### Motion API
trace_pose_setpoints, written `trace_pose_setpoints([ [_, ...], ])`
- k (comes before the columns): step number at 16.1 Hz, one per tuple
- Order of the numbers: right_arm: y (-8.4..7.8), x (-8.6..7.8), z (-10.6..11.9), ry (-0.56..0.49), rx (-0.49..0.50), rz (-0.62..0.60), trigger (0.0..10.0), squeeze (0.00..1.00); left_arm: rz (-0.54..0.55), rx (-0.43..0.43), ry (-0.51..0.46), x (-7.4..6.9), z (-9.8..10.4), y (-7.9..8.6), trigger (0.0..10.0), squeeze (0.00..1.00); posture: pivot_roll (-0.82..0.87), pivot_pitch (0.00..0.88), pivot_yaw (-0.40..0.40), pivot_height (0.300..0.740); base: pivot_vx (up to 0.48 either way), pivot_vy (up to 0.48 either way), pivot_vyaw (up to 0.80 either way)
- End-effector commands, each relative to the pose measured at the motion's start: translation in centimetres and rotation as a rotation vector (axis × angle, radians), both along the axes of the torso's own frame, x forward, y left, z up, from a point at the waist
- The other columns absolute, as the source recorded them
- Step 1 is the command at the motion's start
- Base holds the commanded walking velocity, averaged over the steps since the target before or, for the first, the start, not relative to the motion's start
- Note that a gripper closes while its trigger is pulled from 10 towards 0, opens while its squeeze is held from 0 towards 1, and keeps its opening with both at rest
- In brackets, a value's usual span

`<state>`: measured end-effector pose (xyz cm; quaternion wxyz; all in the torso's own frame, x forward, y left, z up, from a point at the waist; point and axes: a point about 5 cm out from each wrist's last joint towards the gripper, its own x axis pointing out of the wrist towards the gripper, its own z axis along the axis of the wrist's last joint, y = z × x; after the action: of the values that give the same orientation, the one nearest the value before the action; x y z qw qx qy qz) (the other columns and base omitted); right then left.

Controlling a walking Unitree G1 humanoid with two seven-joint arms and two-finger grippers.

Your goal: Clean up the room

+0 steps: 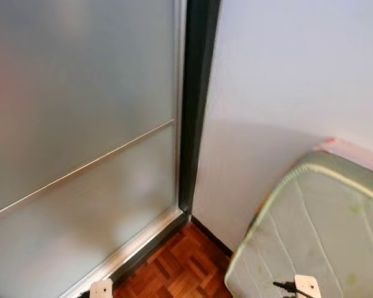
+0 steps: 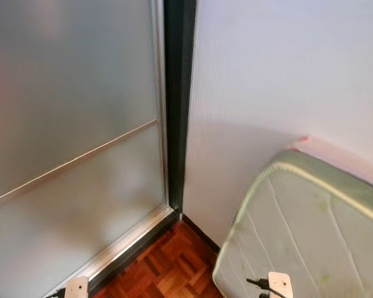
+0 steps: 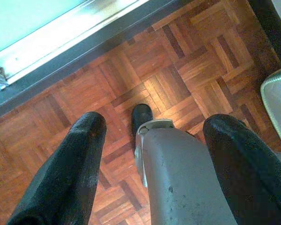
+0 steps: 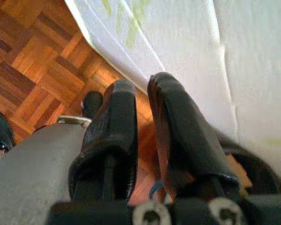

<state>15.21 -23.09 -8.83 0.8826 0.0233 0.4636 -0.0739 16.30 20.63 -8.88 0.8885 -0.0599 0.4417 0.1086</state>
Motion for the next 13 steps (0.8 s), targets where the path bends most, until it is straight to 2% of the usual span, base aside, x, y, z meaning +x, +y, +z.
trace_pose_setpoints([
  [1, 0.27, 2.91, 1.14, -0.117, 0.139, -0.267, 10.0, 0.0, -0.121, 0.05, -0.078, 8.17, 3.99, -1.31, 10.0, 0.0, -0.1, 0.0, 0.035, 0.74, -0.255, 0.0, 0.0],
  [13, 0.28, 2.73, 1.06, -0.113, 0.143, -0.251, 10.0, 0.0, -0.127, 0.05, -0.073, 7.98, 3.85, -1.36, 10.0, 0.0, -0.1, 0.0, 0.034, 0.74, -0.257, 0.0, 0.0],
])
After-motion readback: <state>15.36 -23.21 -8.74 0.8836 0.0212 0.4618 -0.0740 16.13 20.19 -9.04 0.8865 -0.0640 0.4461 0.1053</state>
